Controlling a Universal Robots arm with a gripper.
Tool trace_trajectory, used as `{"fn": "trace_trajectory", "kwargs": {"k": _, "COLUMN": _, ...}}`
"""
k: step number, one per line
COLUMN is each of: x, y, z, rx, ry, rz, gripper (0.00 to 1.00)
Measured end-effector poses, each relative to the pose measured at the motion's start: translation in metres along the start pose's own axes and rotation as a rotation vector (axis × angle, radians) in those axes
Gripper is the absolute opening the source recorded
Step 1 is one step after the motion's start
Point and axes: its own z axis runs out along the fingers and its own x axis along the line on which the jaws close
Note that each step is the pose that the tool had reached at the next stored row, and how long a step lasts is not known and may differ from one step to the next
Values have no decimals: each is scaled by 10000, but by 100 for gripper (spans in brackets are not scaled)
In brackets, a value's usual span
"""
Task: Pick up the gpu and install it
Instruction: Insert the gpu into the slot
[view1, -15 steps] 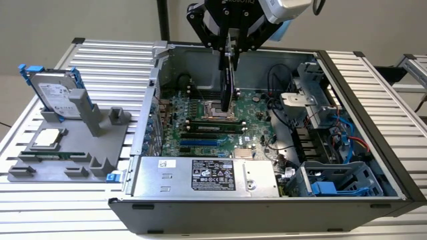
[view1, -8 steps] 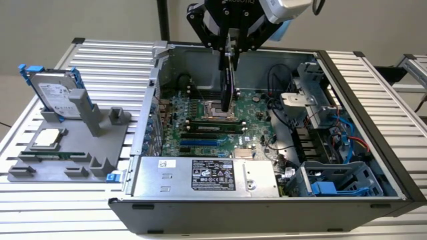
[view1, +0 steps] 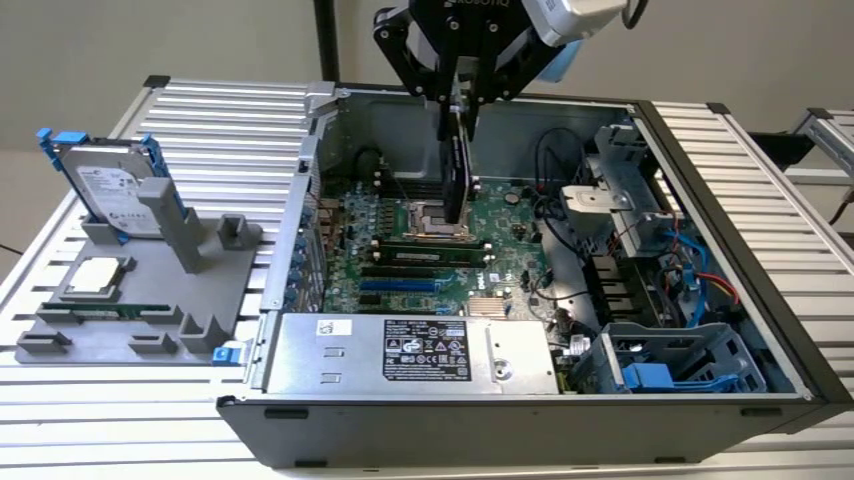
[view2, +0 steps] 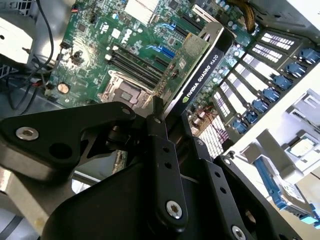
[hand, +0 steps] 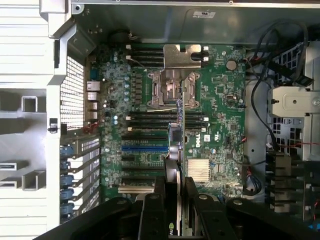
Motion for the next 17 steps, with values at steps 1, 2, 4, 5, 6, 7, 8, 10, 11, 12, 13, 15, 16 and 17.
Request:
{"fn": "trace_trajectory", "kwargs": {"k": 1, "x": 0, "y": 0, "z": 0, "rx": -2, "ry": 2, "rz": -53, "gripper": 0}}
{"fn": "trace_trajectory", "kwargs": {"k": 2, "x": 0, "y": 0, "z": 0, "rx": -3, "ry": 5, "rz": -111, "gripper": 0}}
{"fn": "trace_trajectory", "kwargs": {"k": 4, "x": 0, "y": 0, "z": 0, "rx": -4, "ry": 11, "rz": -239, "gripper": 0}}
{"fn": "trace_trajectory", "kwargs": {"k": 5, "x": 0, "y": 0, "z": 0, "rx": -5, "ry": 15, "rz": -308, "gripper": 0}}
{"fn": "trace_trajectory", "kwargs": {"k": 6, "x": 0, "y": 0, "z": 0, "rx": -6, "ry": 18, "rz": -379, "gripper": 0}}
{"fn": "trace_trajectory", "kwargs": {"k": 7, "x": 0, "y": 0, "z": 0, "rx": -8, "ry": 21, "rz": -445, "gripper": 0}}
{"fn": "trace_trajectory", "kwargs": {"k": 8, "x": 0, "y": 0, "z": 0, "rx": -9, "ry": 24, "rz": -510, "gripper": 0}}
{"fn": "trace_trajectory", "kwargs": {"k": 10, "x": 0, "y": 0, "z": 0, "rx": -12, "ry": 30, "rz": -646, "gripper": 0}}
{"fn": "trace_trajectory", "kwargs": {"k": 11, "x": 0, "y": 0, "z": 0, "rx": -13, "ry": 34, "rz": -712, "gripper": 0}}
{"fn": "trace_trajectory", "kwargs": {"k": 12, "x": 0, "y": 0, "z": 0, "rx": -16, "ry": 36, "rz": -779, "gripper": 0}}
{"fn": "trace_trajectory", "kwargs": {"k": 13, "x": 0, "y": 0, "z": 0, "rx": -17, "ry": 39, "rz": -844, "gripper": 0}}
{"fn": "trace_trajectory", "kwargs": {"k": 15, "x": 0, "y": 0, "z": 0, "rx": -19, "ry": 46, "rz": -982, "gripper": 0}}
{"fn": "trace_trajectory", "kwargs": {"k": 16, "x": 0, "y": 0, "z": 0, "rx": -20, "ry": 50, "rz": -1054, "gripper": 0}}
{"fn": "trace_trajectory", "kwargs": {"k": 17, "x": 0, "y": 0, "z": 0, "rx": -21, "ry": 53, "rz": -1121, "gripper": 0}}
